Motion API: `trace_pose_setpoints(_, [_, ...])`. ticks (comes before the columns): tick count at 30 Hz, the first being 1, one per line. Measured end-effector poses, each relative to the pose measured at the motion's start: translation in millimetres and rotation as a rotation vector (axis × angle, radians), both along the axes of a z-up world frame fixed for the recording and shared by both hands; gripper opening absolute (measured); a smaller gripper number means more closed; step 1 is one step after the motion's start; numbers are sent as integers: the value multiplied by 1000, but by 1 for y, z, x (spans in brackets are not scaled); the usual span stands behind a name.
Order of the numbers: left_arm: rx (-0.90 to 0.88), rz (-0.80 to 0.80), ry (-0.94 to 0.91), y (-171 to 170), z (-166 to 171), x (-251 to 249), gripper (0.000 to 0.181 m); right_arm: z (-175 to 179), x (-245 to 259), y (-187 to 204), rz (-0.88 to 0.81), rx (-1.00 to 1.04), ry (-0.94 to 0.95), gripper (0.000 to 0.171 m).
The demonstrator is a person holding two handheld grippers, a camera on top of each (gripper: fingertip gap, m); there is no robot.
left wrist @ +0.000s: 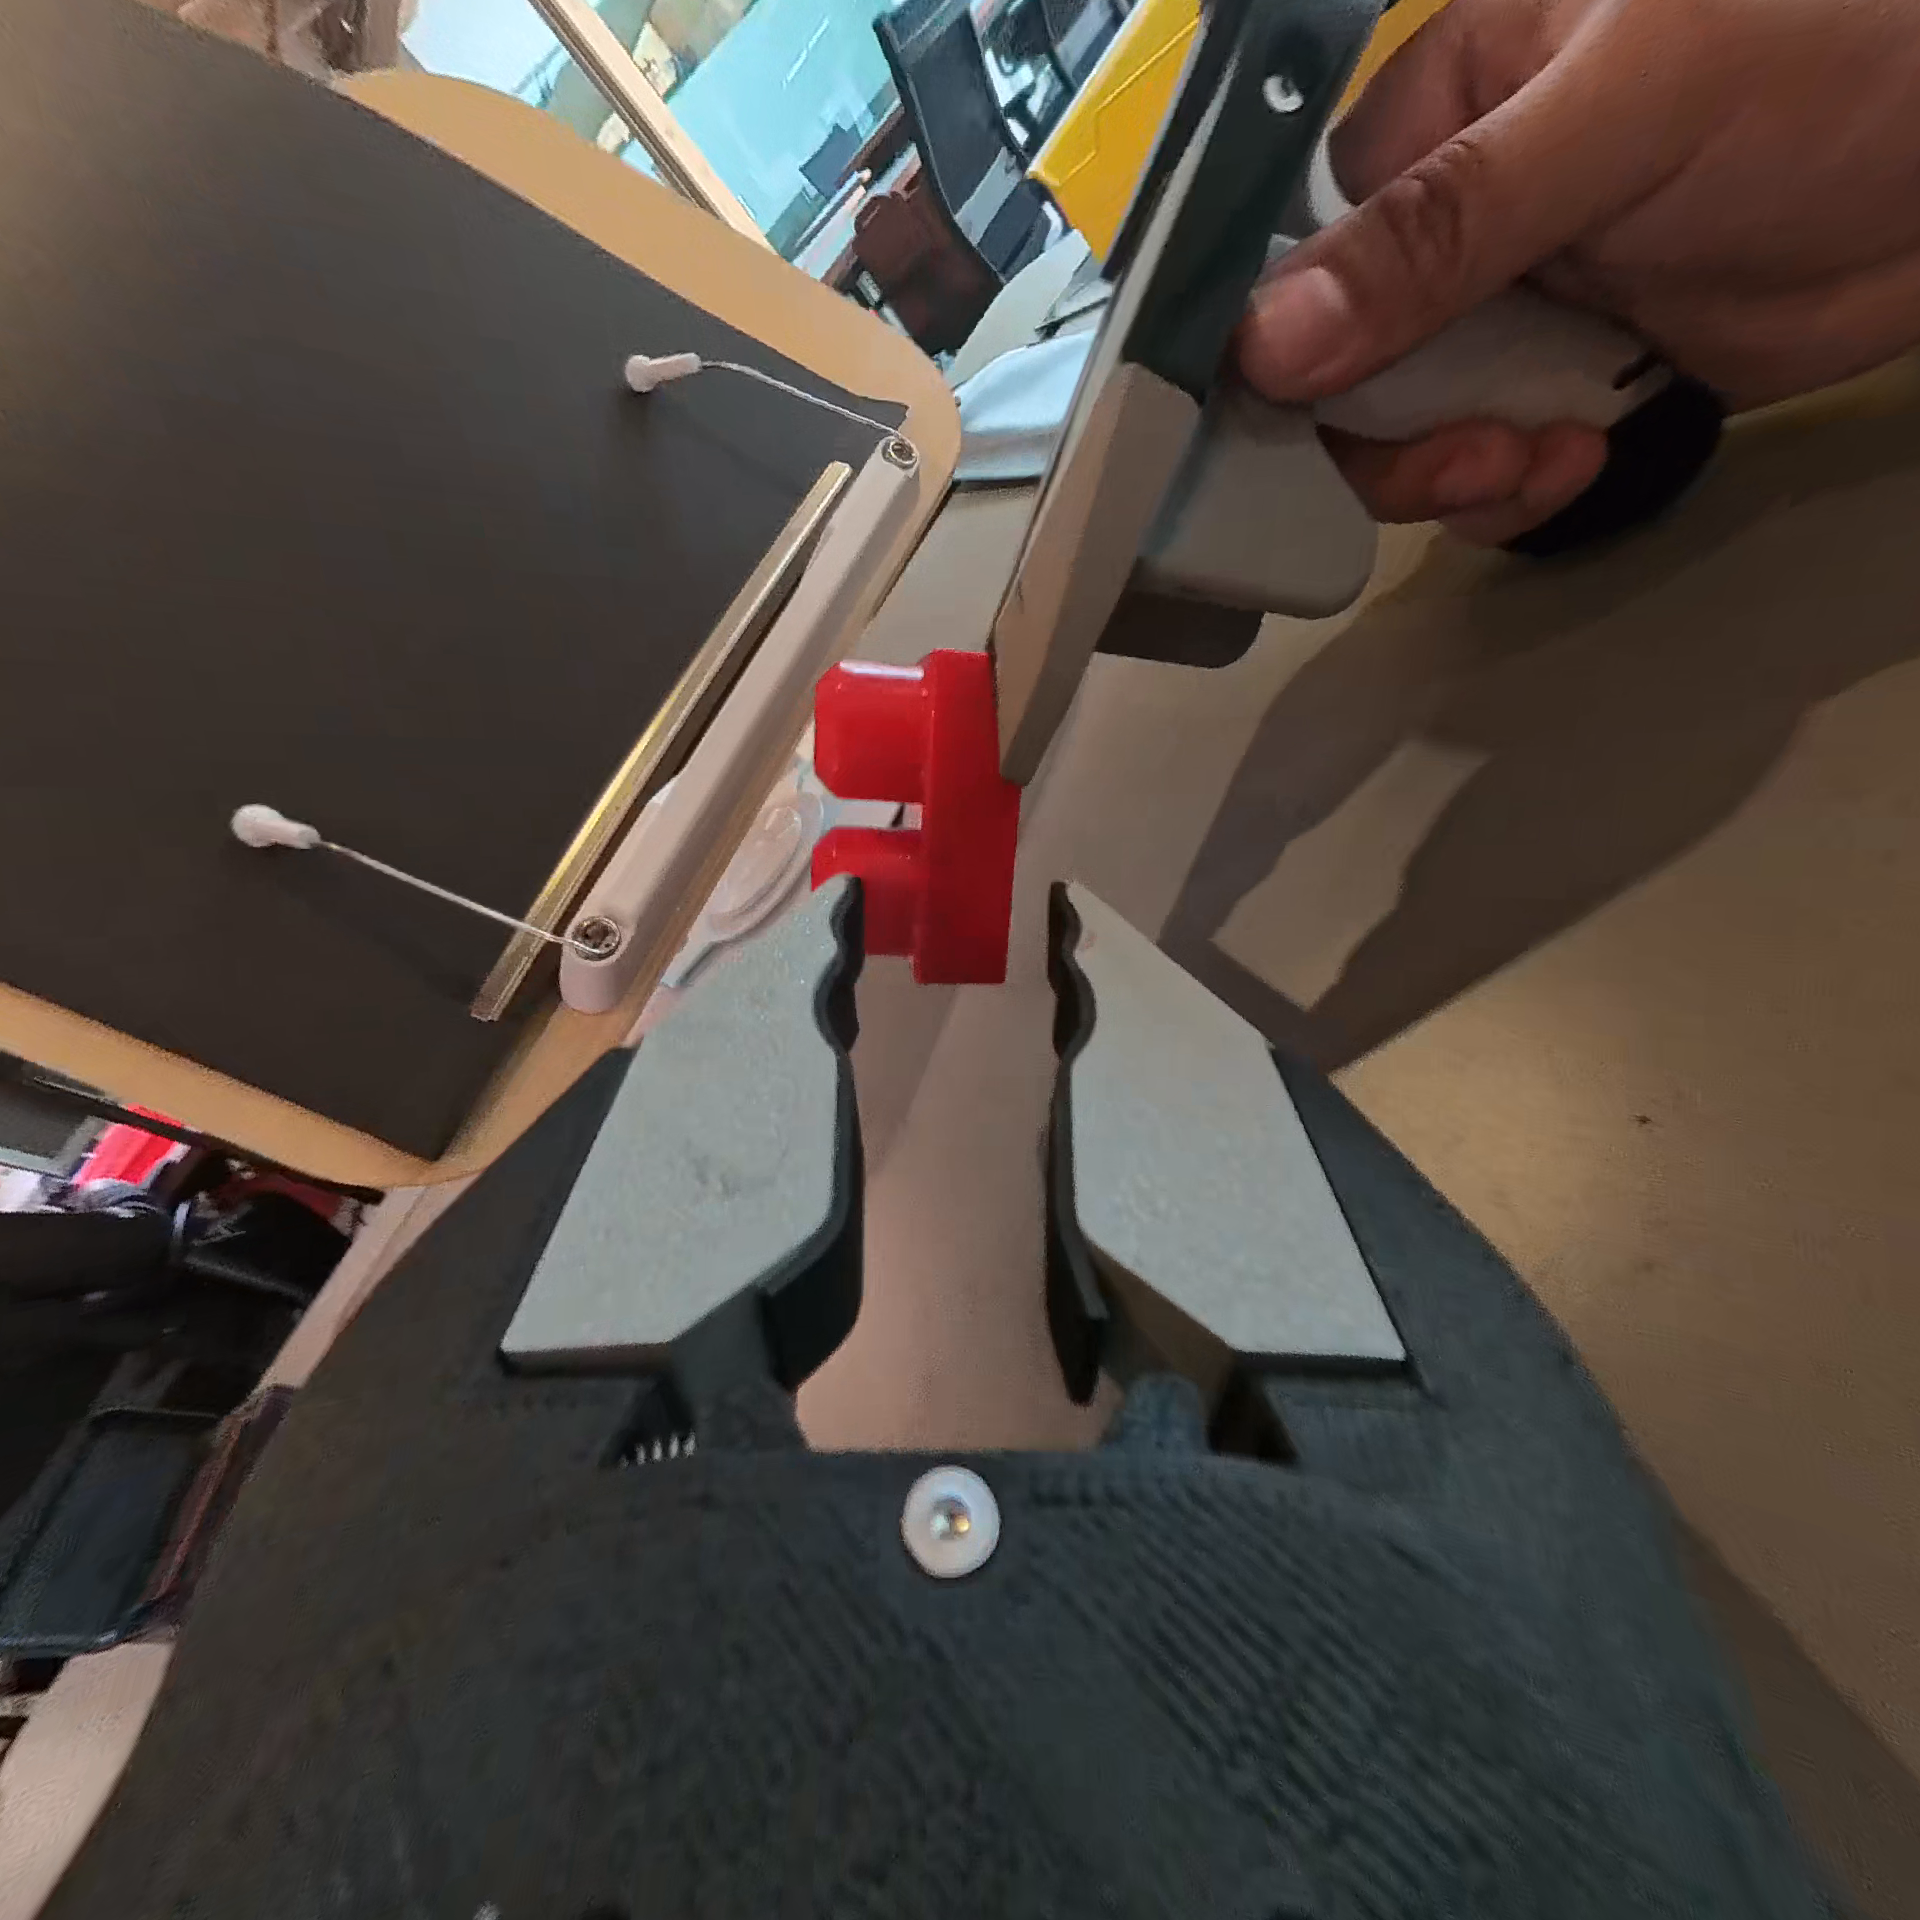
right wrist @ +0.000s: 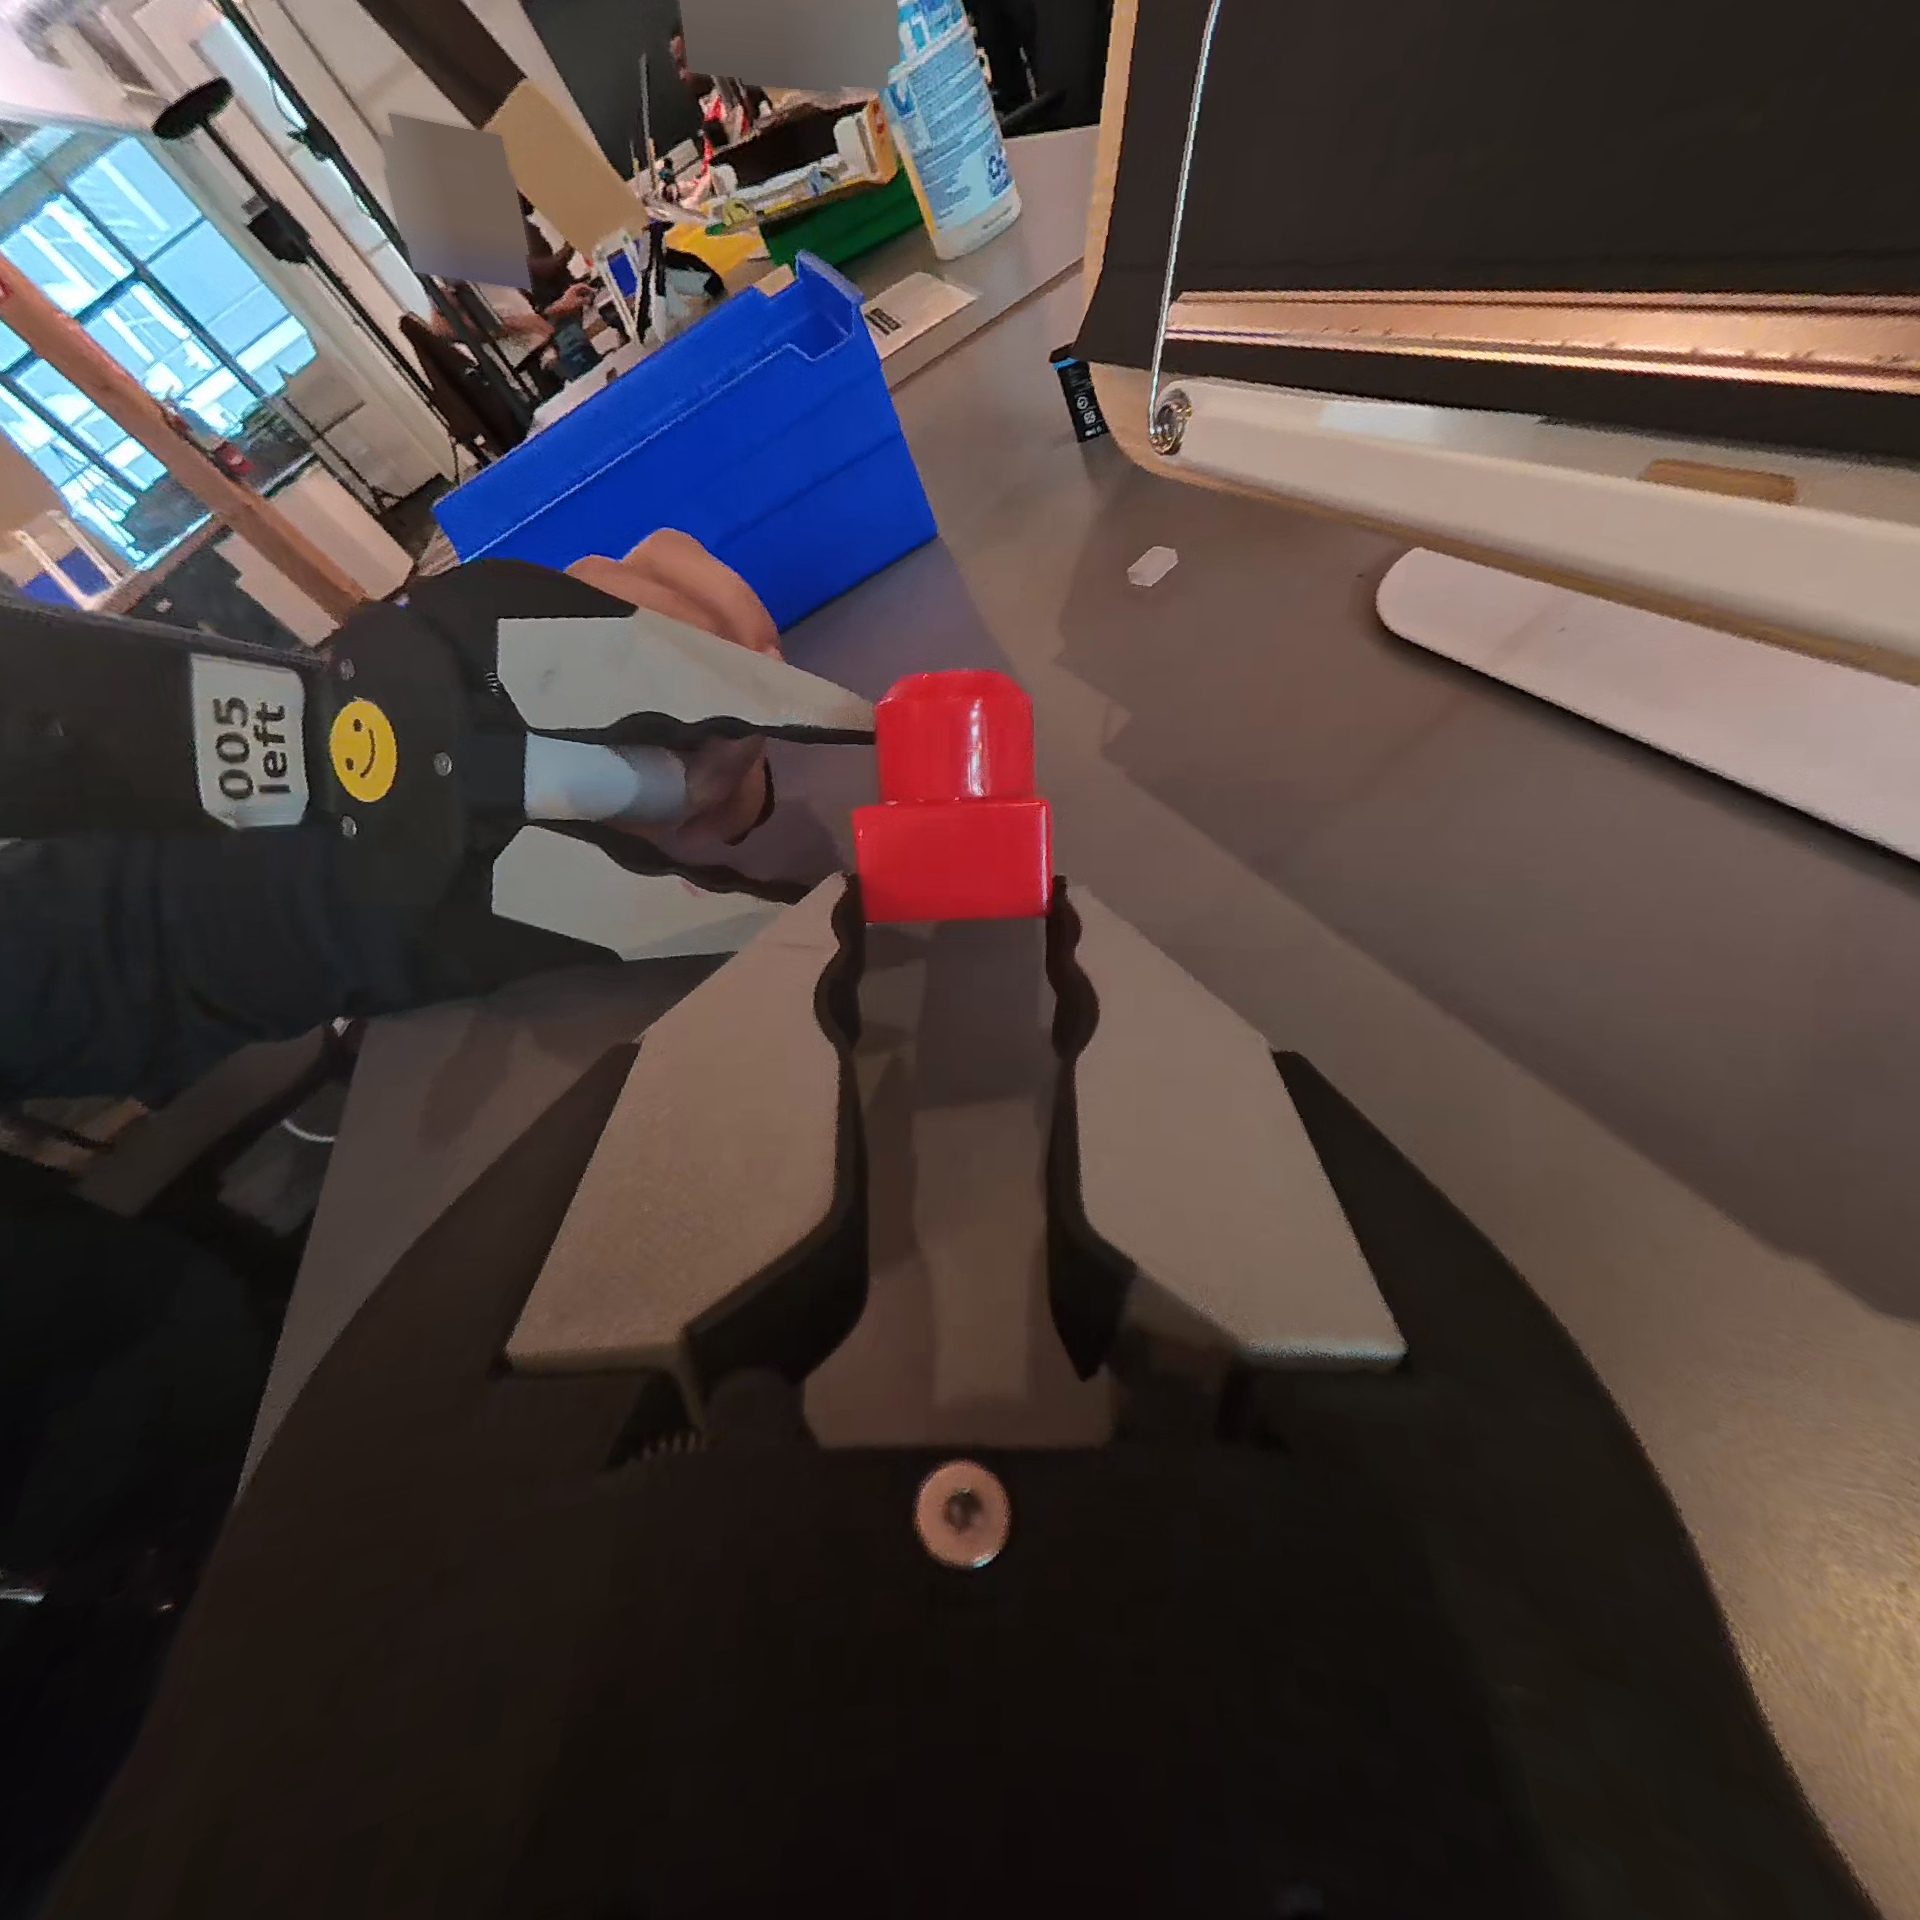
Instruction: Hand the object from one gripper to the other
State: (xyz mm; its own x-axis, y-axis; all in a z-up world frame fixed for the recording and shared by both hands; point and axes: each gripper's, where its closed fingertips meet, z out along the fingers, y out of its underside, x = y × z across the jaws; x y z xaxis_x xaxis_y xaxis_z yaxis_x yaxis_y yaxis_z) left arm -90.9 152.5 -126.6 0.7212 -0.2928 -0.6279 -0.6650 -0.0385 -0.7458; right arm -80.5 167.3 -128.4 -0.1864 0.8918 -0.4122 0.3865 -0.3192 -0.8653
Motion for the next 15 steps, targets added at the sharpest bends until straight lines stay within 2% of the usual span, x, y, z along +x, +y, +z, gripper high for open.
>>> trace_pose_setpoints(8, [-49,15,-85,4,-6,-9,47,9,7,-3,23,-15,42,31])
trace_pose_setpoints(10, [-50,-2,-92,4,-6,-5,59,8,9,-4,29,14,27,31])
trace_pose_setpoints(15, [-25,-3,30,2,-10,-1,63,-5,8,-13,72,85,-38,31])
